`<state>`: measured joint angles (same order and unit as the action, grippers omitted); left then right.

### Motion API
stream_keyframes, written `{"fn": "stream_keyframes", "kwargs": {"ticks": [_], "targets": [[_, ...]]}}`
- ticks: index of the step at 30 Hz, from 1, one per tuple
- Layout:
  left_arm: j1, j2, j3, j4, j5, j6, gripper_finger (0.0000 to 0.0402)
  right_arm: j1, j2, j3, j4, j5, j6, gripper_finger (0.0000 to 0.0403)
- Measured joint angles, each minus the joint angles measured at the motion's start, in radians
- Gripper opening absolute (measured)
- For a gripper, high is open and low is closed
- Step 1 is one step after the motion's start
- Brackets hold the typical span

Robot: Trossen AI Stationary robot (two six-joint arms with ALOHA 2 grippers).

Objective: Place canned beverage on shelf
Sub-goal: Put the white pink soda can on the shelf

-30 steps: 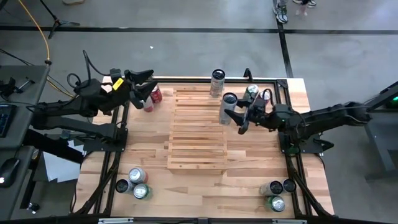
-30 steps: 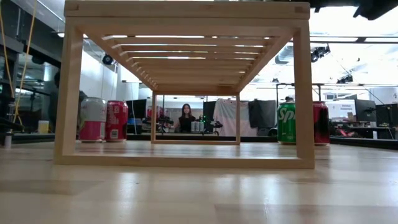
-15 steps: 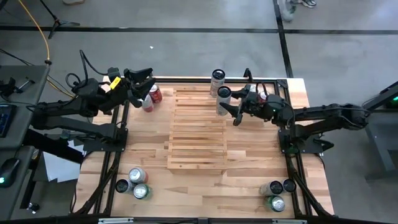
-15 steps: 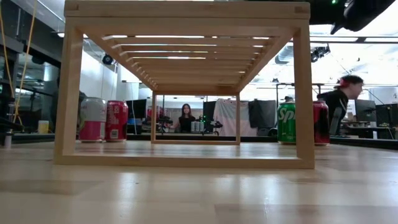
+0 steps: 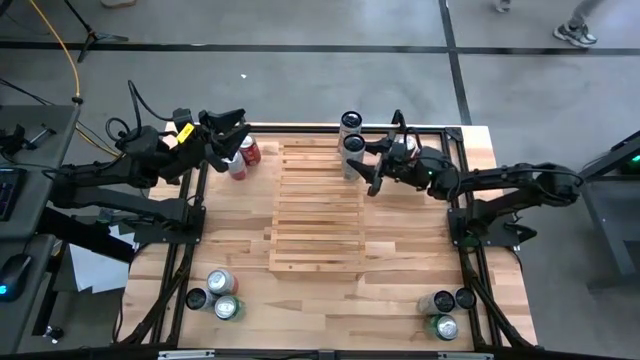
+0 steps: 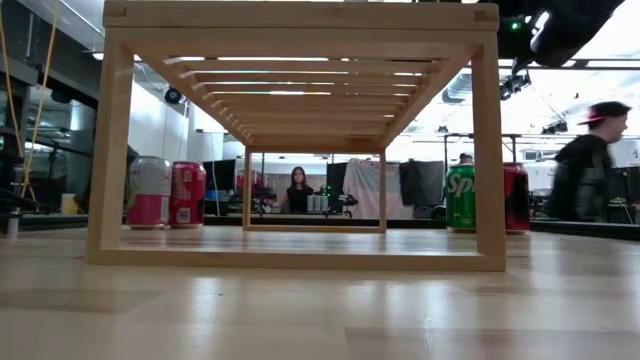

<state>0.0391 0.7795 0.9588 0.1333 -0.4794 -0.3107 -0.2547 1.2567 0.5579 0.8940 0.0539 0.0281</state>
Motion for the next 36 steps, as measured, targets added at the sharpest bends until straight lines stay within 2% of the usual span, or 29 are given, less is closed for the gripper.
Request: {"fn": "stream_keyframes", "kwargs": {"ticks": [8,36], "targets": [[0.0,0.0,0.0,0.0,-0.002,0.0,0.0335,-0.016,0.054,0.0,0.038,0.004,0.017,0.0246],[0.0,0.0,0.0,-0.001,-0.003,0.006,0.0335,-0.016,0.051,0.002,0.013,0.016,0.004,0.0248]]}}
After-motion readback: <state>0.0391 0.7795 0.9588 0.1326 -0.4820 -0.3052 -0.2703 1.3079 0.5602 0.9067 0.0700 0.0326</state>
